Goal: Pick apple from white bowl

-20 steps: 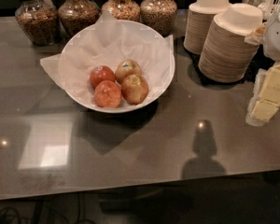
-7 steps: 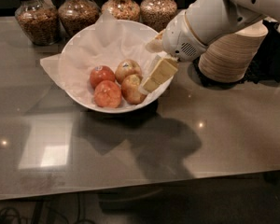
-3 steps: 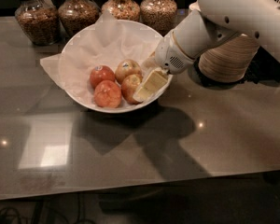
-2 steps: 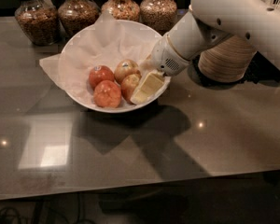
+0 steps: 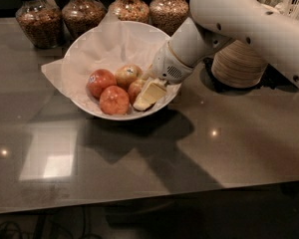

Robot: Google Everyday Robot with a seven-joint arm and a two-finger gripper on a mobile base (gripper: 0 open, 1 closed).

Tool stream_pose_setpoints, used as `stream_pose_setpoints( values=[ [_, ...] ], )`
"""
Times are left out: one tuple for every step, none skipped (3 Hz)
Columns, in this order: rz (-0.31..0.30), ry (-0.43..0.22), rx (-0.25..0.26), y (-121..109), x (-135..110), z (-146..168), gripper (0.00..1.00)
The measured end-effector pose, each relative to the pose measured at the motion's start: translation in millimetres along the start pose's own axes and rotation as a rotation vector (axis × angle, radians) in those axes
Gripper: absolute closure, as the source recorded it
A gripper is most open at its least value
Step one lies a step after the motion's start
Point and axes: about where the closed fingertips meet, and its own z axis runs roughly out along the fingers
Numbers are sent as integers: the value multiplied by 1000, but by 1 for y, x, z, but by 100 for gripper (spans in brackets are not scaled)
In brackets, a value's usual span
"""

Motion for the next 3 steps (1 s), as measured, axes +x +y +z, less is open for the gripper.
stream_pose_setpoints(
  values=[
    [10,3,-2,0,3,2,72],
    [10,3,-2,0,3,2,95],
    [10,3,-2,0,3,2,100]
  ],
)
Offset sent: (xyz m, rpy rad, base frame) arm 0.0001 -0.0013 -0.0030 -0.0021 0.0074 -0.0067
